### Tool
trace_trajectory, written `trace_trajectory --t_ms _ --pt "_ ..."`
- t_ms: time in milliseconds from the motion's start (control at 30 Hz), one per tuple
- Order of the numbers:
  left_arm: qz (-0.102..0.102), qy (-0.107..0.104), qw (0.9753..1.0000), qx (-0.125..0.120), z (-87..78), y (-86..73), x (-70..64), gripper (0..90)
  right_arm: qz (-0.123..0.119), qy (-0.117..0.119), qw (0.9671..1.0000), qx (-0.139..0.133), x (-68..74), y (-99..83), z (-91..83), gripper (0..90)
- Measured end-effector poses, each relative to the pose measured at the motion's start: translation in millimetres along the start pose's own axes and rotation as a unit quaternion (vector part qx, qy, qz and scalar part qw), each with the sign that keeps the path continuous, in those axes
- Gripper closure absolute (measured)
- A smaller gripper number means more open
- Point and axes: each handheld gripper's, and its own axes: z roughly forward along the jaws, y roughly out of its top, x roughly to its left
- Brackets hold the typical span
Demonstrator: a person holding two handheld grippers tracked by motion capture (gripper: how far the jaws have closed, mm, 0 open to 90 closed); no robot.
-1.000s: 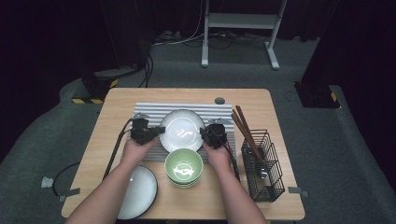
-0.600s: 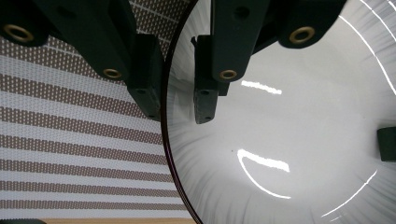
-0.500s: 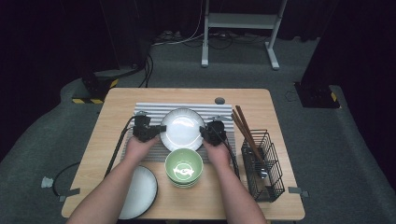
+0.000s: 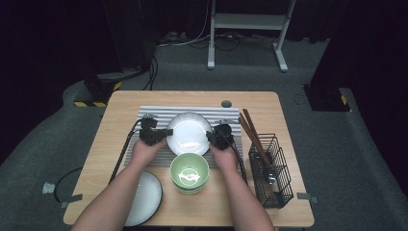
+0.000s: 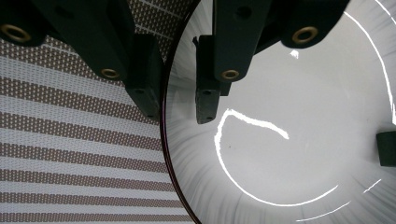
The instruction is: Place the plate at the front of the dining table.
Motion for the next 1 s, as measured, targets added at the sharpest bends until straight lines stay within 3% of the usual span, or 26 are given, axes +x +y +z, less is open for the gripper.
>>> trace_trajectory --t_ms 567,833,933,1000 --pt "0.011 0.026 0.9996 0.009 3.2 -0.3 -1.3 76.4 -0.005 -0.01 0.9999 0.008 0.4 -1.0 6.2 73.0" --pt "0.016 0.05 0.9985 0.014 2.4 -0.7 2.5 78.1 -0.006 -0.014 0.9998 0.015 0.5 -1.9 8.4 72.9" --pt "0.013 0.04 0.9991 0.007 -0.1 -0.2 5.5 79.9 -0.007 -0.012 0.9998 0.013 0.0 -2.9 9.5 73.5" --pt "0.022 0.043 0.9988 0.009 -0.5 0.0 4.1 79.9 -0.012 -0.017 0.9997 0.016 1.1 -2.8 10.1 73.0"
